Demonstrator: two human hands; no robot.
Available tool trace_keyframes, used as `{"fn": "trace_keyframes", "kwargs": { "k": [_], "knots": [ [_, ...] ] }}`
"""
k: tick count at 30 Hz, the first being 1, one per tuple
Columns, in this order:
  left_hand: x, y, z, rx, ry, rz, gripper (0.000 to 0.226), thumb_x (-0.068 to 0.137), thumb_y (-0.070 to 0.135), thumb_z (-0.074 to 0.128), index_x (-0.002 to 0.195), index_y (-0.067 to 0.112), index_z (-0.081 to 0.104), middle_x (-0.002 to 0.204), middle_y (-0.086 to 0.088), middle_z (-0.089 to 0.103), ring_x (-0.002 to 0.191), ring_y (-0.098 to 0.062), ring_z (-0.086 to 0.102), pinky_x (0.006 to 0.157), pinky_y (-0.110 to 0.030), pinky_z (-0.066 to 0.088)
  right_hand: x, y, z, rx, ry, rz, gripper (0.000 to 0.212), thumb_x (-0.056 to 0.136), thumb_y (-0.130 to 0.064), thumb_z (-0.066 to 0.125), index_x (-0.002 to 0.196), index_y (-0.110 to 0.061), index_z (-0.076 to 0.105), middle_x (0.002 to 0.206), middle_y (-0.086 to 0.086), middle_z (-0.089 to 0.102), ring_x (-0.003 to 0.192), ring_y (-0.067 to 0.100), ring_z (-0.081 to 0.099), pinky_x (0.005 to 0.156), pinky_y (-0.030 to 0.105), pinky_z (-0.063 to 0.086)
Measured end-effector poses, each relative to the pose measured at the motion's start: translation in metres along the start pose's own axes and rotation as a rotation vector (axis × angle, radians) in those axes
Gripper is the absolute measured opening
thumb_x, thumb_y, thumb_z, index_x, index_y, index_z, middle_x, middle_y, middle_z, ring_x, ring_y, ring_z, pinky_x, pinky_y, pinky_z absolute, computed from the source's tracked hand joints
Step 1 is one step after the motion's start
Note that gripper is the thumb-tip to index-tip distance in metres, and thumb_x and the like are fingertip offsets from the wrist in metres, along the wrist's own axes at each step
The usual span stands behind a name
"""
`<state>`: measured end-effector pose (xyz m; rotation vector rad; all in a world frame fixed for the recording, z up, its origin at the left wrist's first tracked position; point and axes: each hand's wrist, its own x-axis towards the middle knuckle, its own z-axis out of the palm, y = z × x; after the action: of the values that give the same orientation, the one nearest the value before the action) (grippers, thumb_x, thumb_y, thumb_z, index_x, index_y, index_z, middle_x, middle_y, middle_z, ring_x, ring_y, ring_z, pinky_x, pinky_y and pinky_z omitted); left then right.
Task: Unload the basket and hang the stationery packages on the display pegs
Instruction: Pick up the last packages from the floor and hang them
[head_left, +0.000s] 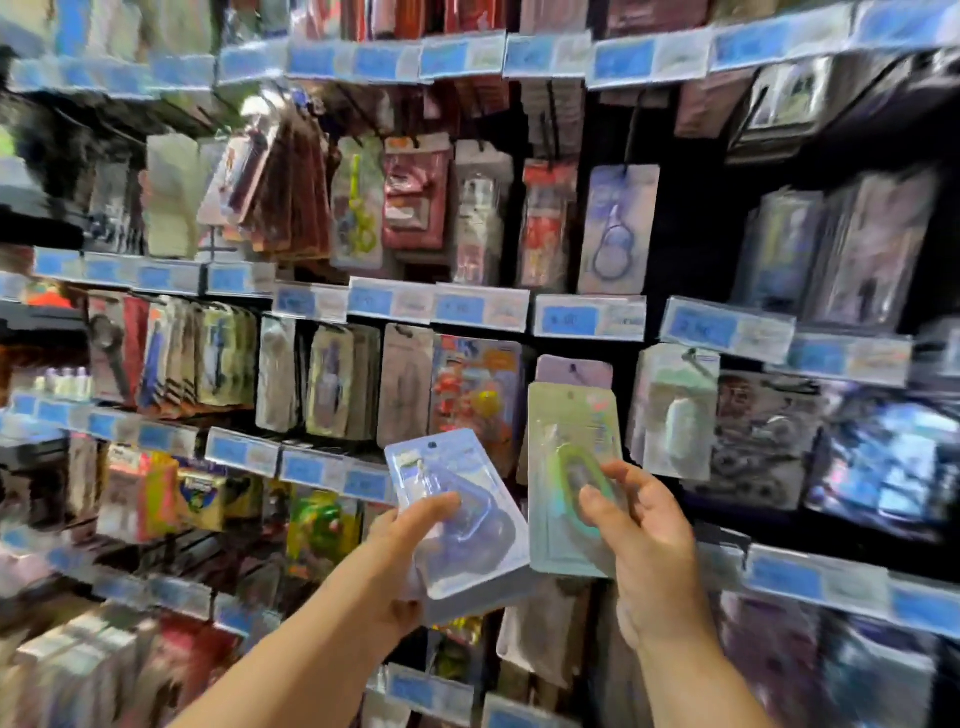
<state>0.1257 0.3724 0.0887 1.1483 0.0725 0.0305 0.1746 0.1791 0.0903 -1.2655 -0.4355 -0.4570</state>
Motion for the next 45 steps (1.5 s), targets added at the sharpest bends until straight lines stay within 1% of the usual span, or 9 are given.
{"fn": "trace_keyframes", "kwargs": {
  "k": [5,10,16,23,28,32,36,40,45],
  "knots": [
    [-0.006,-0.005,0.013,-0.001,-0.012,0.025,0.096,0.048,0.039,0.085,0.135,0.022,0.047,0.114,-0.015,0.072,0.101,-0.035,0.070,0.097,-0.058,0.050,0.023,-0.009,-0.016,-0.087,-0.005,-0.022,0.020,0.085,-0.019,0.072,0.094,-0.036,0.068,0.110,-0.008,0.070,0.101,0.014,0.066,0.083,0.033,0.052],
    [-0.011,-0.003,0.016,0.022,0.054,0.077,0.094,0.049,0.035,0.087,0.132,0.020,0.045,0.112,-0.017,0.072,0.095,-0.040,0.071,0.092,-0.057,0.052,0.031,-0.010,-0.010,-0.115,-0.039,-0.010,0.018,0.087,-0.020,0.071,0.097,-0.033,0.063,0.109,-0.014,0.066,0.092,-0.001,0.065,0.067,0.015,0.047],
    [-0.005,0.001,0.004,0.037,0.061,0.107,0.086,0.054,0.032,0.086,0.130,0.025,0.047,0.109,-0.012,0.073,0.095,-0.038,0.071,0.096,-0.058,0.050,0.035,-0.004,-0.002,-0.174,-0.028,-0.058,0.019,0.088,-0.023,0.069,0.096,-0.038,0.061,0.102,-0.025,0.060,0.091,-0.016,0.057,0.070,0.014,0.042],
    [0.012,0.009,0.000,0.059,0.010,0.126,0.080,0.057,0.025,0.087,0.128,0.026,0.050,0.107,-0.013,0.074,0.093,-0.038,0.072,0.087,-0.050,0.054,0.042,0.007,0.007,-0.224,0.042,-0.128,0.021,0.088,-0.026,0.069,0.097,-0.043,0.060,0.110,-0.023,0.061,0.111,0.003,0.057,0.095,0.030,0.045],
    [0.028,0.018,-0.002,0.089,-0.016,0.126,0.075,0.054,0.038,0.078,0.124,0.030,0.052,0.105,-0.010,0.075,0.091,-0.036,0.073,0.085,-0.048,0.052,0.040,0.007,0.008,-0.280,0.068,-0.152,0.020,0.087,-0.027,0.069,0.097,-0.042,0.060,0.105,-0.027,0.061,0.107,-0.005,0.056,0.088,0.024,0.043],
    [0.037,0.030,-0.004,0.128,-0.021,0.138,0.090,0.040,0.041,0.084,0.125,0.029,0.056,0.101,-0.009,0.076,0.086,-0.036,0.073,0.097,-0.061,0.047,0.046,0.004,0.010,-0.329,0.072,-0.134,0.022,0.089,-0.026,0.067,0.097,-0.043,0.057,0.108,-0.029,0.057,0.107,-0.007,0.052,0.087,0.021,0.041],
    [0.038,0.042,-0.004,0.169,-0.057,0.166,0.092,0.040,0.039,0.084,0.126,0.026,0.055,0.101,-0.010,0.076,0.086,-0.037,0.073,0.095,-0.058,0.049,0.063,0.001,0.021,-0.412,0.090,-0.148,0.020,0.089,-0.027,0.068,0.104,-0.036,0.057,0.109,-0.024,0.057,0.101,-0.008,0.053,0.075,0.006,0.038],
    [0.041,0.046,-0.008,0.165,-0.095,0.167,0.096,0.040,0.040,0.084,0.129,0.026,0.050,0.107,-0.014,0.074,0.092,-0.039,0.072,0.094,-0.058,0.050,0.069,0.006,0.025,-0.557,0.124,-0.095,0.024,0.089,-0.029,0.069,0.111,-0.025,0.060,0.109,-0.012,0.054,0.101,0.006,0.050,0.080,0.017,0.038],
    [0.045,0.040,-0.012,0.164,-0.140,0.186,0.098,0.038,0.043,0.082,0.129,0.024,0.051,0.108,-0.012,0.074,0.092,-0.036,0.072,0.089,-0.049,0.053,0.066,0.002,0.019,-0.694,0.179,-0.182,0.016,0.088,-0.024,0.070,0.101,-0.031,0.061,0.099,-0.019,0.048,0.089,0.002,0.051,0.069,0.006,0.034]
  ]
}}
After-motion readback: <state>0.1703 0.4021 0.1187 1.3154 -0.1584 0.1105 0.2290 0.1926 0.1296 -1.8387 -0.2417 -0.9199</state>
